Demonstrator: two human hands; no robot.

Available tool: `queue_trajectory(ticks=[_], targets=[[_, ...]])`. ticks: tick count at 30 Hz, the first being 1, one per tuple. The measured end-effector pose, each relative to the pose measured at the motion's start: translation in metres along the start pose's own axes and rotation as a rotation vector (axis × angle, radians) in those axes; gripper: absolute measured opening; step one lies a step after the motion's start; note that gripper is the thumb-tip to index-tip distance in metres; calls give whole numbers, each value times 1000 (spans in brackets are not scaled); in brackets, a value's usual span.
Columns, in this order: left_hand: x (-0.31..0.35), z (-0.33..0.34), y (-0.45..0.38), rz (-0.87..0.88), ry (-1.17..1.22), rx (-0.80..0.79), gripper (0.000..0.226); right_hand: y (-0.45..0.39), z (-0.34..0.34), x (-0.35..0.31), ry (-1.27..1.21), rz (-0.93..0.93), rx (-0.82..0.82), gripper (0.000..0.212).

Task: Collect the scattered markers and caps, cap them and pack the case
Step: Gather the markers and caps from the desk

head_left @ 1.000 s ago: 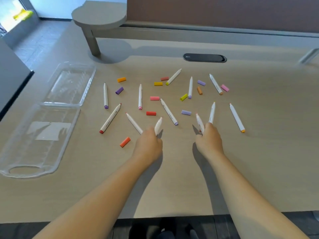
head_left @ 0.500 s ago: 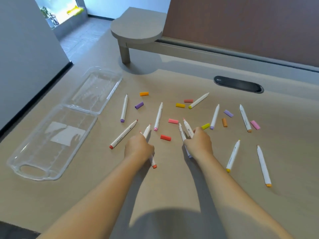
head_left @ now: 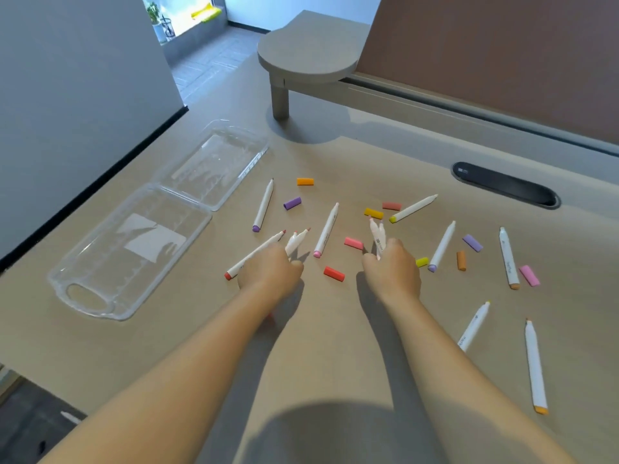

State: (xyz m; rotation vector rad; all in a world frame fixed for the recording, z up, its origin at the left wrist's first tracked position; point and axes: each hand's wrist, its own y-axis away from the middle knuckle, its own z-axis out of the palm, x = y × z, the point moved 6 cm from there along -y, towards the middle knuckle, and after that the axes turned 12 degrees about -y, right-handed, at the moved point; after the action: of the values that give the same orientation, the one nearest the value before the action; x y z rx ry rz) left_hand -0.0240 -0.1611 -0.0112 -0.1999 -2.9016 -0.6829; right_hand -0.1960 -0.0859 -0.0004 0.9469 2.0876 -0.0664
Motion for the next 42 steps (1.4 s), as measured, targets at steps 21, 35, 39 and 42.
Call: queue_trajectory(ticks=[21,35,39,42], targets=[[-43,-14,-51,103,-210,-34,21,-46,69,-44,35,158,0,31],[-31,-64,-101,123,104,103,30,-54,56,-72,-41,112,107,26],[-27,-53,-123,68,107,71,30,-64,52,-67,-93,139,116,24],[-24,-47,-133,38,75,51,27,-71,46,-60,-120,176,128,24]])
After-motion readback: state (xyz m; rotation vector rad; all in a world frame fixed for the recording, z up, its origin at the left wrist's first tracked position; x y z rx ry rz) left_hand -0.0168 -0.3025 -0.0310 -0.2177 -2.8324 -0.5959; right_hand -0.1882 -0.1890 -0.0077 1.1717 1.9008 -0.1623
